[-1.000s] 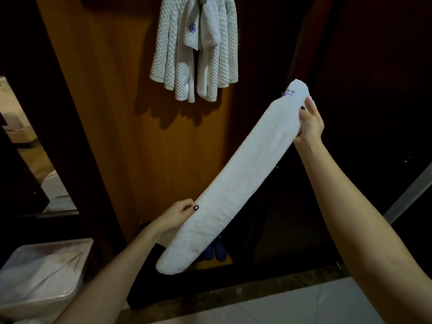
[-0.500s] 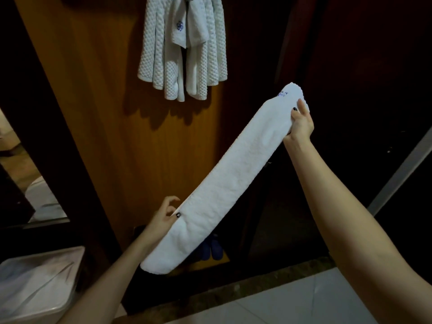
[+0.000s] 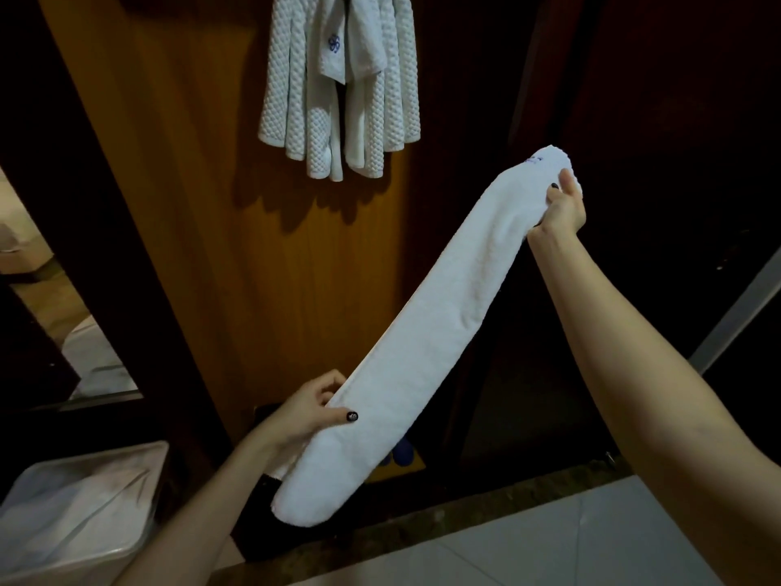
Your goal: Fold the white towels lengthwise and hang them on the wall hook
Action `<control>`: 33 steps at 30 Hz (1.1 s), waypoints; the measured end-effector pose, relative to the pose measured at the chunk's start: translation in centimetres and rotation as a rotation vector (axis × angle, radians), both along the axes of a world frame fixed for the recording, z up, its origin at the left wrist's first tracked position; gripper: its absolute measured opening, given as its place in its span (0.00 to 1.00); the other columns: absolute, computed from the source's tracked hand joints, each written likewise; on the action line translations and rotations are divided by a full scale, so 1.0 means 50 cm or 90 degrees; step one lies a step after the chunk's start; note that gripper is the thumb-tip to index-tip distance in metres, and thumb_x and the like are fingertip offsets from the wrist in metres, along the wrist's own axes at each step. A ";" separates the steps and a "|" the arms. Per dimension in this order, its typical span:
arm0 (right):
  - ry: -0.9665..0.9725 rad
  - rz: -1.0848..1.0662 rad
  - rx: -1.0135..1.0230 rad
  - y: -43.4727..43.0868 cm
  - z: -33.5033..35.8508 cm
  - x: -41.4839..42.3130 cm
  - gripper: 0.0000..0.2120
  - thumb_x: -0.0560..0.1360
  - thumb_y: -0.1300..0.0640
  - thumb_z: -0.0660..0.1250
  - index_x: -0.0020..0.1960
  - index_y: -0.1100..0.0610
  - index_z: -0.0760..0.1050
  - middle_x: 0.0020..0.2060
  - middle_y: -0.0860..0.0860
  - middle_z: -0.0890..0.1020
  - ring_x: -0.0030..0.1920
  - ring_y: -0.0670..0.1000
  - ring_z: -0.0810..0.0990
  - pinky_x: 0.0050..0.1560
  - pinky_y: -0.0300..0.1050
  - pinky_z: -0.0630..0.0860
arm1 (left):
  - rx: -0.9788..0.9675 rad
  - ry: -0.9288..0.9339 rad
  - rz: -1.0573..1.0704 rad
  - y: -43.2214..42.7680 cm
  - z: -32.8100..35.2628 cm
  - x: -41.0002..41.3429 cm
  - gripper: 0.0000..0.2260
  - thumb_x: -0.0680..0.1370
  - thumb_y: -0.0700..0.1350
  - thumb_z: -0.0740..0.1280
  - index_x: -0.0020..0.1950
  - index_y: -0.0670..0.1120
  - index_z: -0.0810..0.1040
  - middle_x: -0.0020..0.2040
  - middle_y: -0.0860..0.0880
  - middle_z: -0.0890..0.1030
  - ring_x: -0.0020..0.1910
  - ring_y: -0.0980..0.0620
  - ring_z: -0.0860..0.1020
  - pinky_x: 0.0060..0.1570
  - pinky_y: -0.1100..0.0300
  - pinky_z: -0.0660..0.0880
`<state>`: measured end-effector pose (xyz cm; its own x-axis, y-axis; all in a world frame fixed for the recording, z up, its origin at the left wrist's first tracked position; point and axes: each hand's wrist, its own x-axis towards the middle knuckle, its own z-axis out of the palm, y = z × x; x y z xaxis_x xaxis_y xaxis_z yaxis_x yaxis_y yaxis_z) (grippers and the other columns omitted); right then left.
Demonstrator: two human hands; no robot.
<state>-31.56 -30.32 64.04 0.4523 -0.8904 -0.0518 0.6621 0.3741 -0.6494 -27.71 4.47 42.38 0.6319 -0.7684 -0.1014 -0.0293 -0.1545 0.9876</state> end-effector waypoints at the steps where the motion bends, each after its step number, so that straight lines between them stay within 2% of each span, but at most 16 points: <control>1: -0.012 0.008 0.012 0.003 0.001 0.001 0.14 0.77 0.67 0.65 0.39 0.55 0.85 0.38 0.55 0.86 0.34 0.54 0.86 0.31 0.44 0.80 | 0.004 -0.032 0.004 0.003 0.002 0.001 0.13 0.66 0.49 0.77 0.45 0.50 0.76 0.47 0.51 0.83 0.47 0.51 0.83 0.39 0.60 0.78; 4: -0.043 0.040 0.015 0.010 -0.002 0.001 0.26 0.78 0.64 0.64 0.23 0.52 0.82 0.29 0.51 0.84 0.30 0.52 0.85 0.30 0.45 0.81 | 0.042 -0.146 0.036 0.012 0.005 0.013 0.08 0.70 0.46 0.74 0.41 0.51 0.74 0.43 0.50 0.81 0.41 0.56 0.81 0.36 0.64 0.76; 6: -0.053 0.062 -0.002 0.017 -0.002 0.000 0.27 0.79 0.63 0.64 0.22 0.50 0.81 0.28 0.51 0.84 0.31 0.52 0.85 0.34 0.46 0.82 | 0.090 -0.222 0.032 0.016 0.002 0.025 0.09 0.73 0.45 0.73 0.41 0.49 0.73 0.40 0.51 0.79 0.38 0.58 0.78 0.37 0.61 0.72; 8: -0.067 0.077 -0.008 0.021 0.001 -0.003 0.28 0.79 0.65 0.63 0.23 0.51 0.82 0.28 0.50 0.84 0.30 0.51 0.85 0.33 0.44 0.82 | 0.136 -0.266 0.025 0.018 0.001 0.035 0.09 0.73 0.45 0.73 0.40 0.47 0.73 0.38 0.53 0.76 0.37 0.57 0.74 0.38 0.57 0.68; 9: -0.058 0.076 -0.012 0.024 0.004 -0.005 0.25 0.79 0.66 0.62 0.26 0.52 0.84 0.29 0.50 0.84 0.31 0.51 0.85 0.33 0.44 0.82 | 0.152 -0.265 0.022 0.020 0.003 0.038 0.09 0.73 0.45 0.73 0.39 0.45 0.74 0.38 0.52 0.76 0.38 0.56 0.74 0.40 0.56 0.68; 11: -0.038 0.062 -0.023 0.031 0.011 -0.005 0.16 0.77 0.70 0.62 0.45 0.55 0.85 0.37 0.52 0.85 0.37 0.54 0.86 0.41 0.49 0.84 | 0.170 -0.243 0.002 0.021 0.012 0.040 0.08 0.73 0.44 0.73 0.39 0.43 0.76 0.39 0.52 0.78 0.41 0.56 0.76 0.44 0.56 0.70; 12: -0.035 0.056 -0.029 0.034 0.014 -0.004 0.16 0.77 0.71 0.61 0.54 0.57 0.82 0.41 0.53 0.84 0.40 0.55 0.86 0.47 0.52 0.83 | 0.171 -0.227 -0.019 0.021 0.017 0.037 0.07 0.73 0.44 0.73 0.39 0.43 0.77 0.40 0.53 0.79 0.42 0.58 0.77 0.46 0.56 0.71; 14: -0.043 0.059 -0.034 0.040 0.019 -0.003 0.19 0.76 0.72 0.61 0.63 0.59 0.77 0.43 0.54 0.83 0.44 0.56 0.85 0.52 0.54 0.82 | 0.143 -0.161 -0.071 0.014 0.025 0.021 0.04 0.74 0.43 0.72 0.45 0.43 0.80 0.45 0.53 0.82 0.46 0.60 0.79 0.49 0.60 0.73; 16: -0.054 0.066 -0.046 0.048 0.027 -0.005 0.20 0.76 0.72 0.61 0.66 0.59 0.76 0.42 0.54 0.83 0.46 0.56 0.85 0.54 0.55 0.81 | 0.095 -0.091 -0.101 0.000 0.027 -0.006 0.11 0.76 0.41 0.70 0.58 0.44 0.79 0.56 0.52 0.82 0.55 0.58 0.79 0.51 0.63 0.75; 18: -0.050 0.074 -0.069 0.050 0.033 -0.006 0.21 0.77 0.72 0.61 0.67 0.59 0.74 0.43 0.54 0.83 0.51 0.57 0.84 0.56 0.55 0.80 | 0.062 -0.056 -0.100 -0.013 0.017 -0.027 0.16 0.77 0.39 0.68 0.64 0.47 0.75 0.60 0.53 0.80 0.60 0.57 0.78 0.53 0.64 0.75; 23: -0.045 0.104 -0.099 0.054 0.027 -0.007 0.21 0.78 0.71 0.58 0.68 0.58 0.72 0.55 0.59 0.81 0.54 0.58 0.83 0.57 0.54 0.80 | 0.055 -0.036 -0.101 -0.048 -0.023 -0.071 0.16 0.74 0.44 0.70 0.61 0.44 0.76 0.57 0.49 0.81 0.58 0.52 0.78 0.56 0.57 0.74; 25: -0.038 0.116 -0.109 0.056 0.018 -0.010 0.21 0.79 0.71 0.58 0.69 0.58 0.72 0.56 0.59 0.81 0.54 0.58 0.83 0.56 0.54 0.80 | 0.081 -0.059 -0.089 -0.065 -0.041 -0.087 0.16 0.73 0.48 0.70 0.60 0.49 0.79 0.57 0.52 0.82 0.58 0.56 0.79 0.56 0.58 0.77; 27: -0.037 0.128 -0.119 0.054 0.009 -0.014 0.21 0.79 0.70 0.58 0.69 0.58 0.71 0.57 0.60 0.80 0.55 0.58 0.83 0.57 0.54 0.80 | 0.118 -0.084 -0.061 -0.076 -0.059 -0.089 0.14 0.72 0.49 0.69 0.54 0.44 0.82 0.53 0.46 0.83 0.54 0.51 0.81 0.55 0.51 0.76; 29: -0.029 0.133 -0.124 0.045 0.004 -0.021 0.20 0.80 0.70 0.57 0.70 0.58 0.71 0.59 0.60 0.80 0.55 0.58 0.83 0.56 0.54 0.80 | 0.117 -0.065 -0.051 -0.078 -0.077 -0.083 0.13 0.71 0.49 0.72 0.49 0.40 0.83 0.49 0.42 0.84 0.50 0.49 0.82 0.51 0.53 0.77; 31: -0.027 0.136 -0.124 0.034 0.002 -0.028 0.20 0.80 0.70 0.58 0.69 0.58 0.71 0.60 0.60 0.80 0.55 0.58 0.83 0.55 0.53 0.81 | 0.121 -0.057 -0.050 -0.074 -0.086 -0.079 0.12 0.70 0.48 0.76 0.47 0.41 0.84 0.47 0.46 0.85 0.47 0.51 0.83 0.48 0.56 0.78; 33: -0.034 0.150 -0.129 0.027 -0.001 -0.035 0.21 0.80 0.70 0.57 0.70 0.58 0.70 0.59 0.59 0.80 0.53 0.57 0.83 0.53 0.52 0.81 | 0.148 -0.102 -0.022 -0.074 -0.093 -0.075 0.13 0.68 0.49 0.76 0.48 0.42 0.84 0.47 0.47 0.85 0.47 0.50 0.83 0.49 0.52 0.79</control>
